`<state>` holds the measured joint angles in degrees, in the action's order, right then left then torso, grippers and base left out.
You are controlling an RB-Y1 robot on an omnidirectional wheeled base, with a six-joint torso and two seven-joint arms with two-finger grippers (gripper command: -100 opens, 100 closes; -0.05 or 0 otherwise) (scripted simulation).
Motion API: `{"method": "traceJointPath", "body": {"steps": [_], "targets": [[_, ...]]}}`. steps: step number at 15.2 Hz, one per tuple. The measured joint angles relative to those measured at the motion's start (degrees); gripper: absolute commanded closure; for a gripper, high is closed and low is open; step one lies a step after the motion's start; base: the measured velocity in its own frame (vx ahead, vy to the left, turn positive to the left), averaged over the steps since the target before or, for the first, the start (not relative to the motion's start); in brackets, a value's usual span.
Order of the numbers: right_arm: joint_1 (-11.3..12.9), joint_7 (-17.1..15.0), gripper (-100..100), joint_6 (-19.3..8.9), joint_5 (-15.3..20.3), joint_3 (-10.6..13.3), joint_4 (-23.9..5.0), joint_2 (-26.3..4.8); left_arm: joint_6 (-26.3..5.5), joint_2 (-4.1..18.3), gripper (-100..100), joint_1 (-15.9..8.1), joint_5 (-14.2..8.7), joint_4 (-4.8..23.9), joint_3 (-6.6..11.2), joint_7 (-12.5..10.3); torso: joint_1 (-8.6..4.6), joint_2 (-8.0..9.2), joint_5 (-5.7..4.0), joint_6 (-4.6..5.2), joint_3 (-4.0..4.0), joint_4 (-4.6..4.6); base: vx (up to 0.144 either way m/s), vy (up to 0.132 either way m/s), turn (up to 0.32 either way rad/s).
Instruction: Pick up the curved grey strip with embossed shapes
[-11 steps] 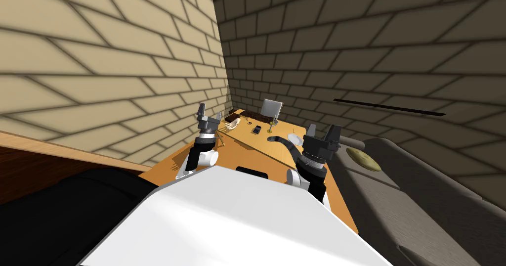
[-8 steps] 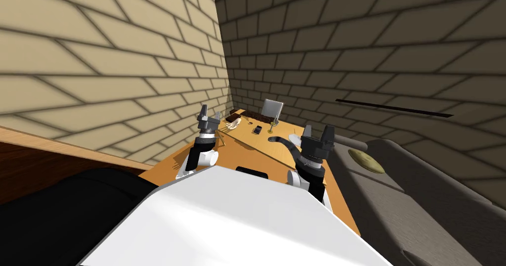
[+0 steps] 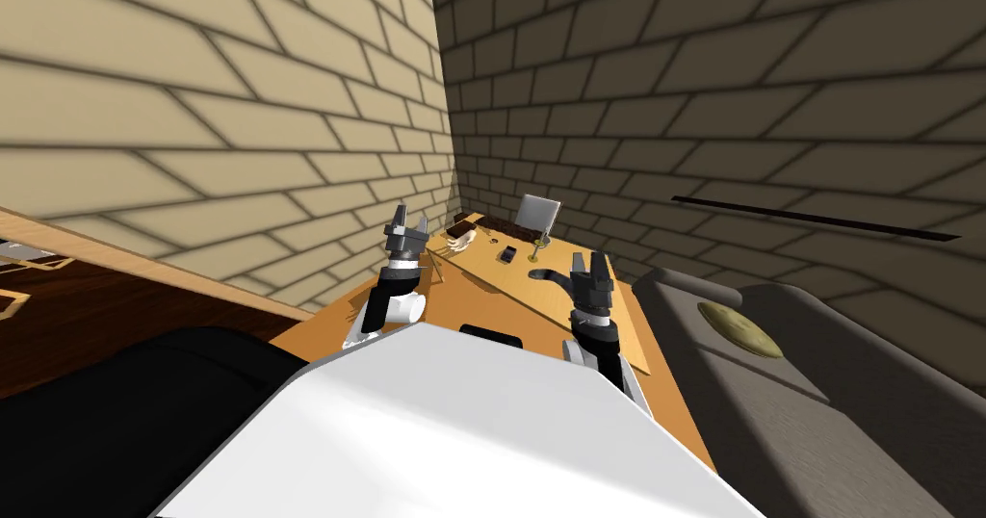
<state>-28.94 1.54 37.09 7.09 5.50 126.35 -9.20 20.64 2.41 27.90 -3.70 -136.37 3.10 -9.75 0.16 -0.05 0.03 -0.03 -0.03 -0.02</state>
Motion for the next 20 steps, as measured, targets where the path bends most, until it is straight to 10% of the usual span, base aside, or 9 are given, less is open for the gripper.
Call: {"method": "traceJointPath", "body": {"steps": [20], "targets": [[0.3,3.1,-100,-0.3,7.0,5.5,-23.6,-20.8,0.0,0.0,0,0.0,0.0,0.0,0.0,0.0,0.0,0.01,0.0,-0.01,0.01,0.01,0.016,0.048,0.143]]}}
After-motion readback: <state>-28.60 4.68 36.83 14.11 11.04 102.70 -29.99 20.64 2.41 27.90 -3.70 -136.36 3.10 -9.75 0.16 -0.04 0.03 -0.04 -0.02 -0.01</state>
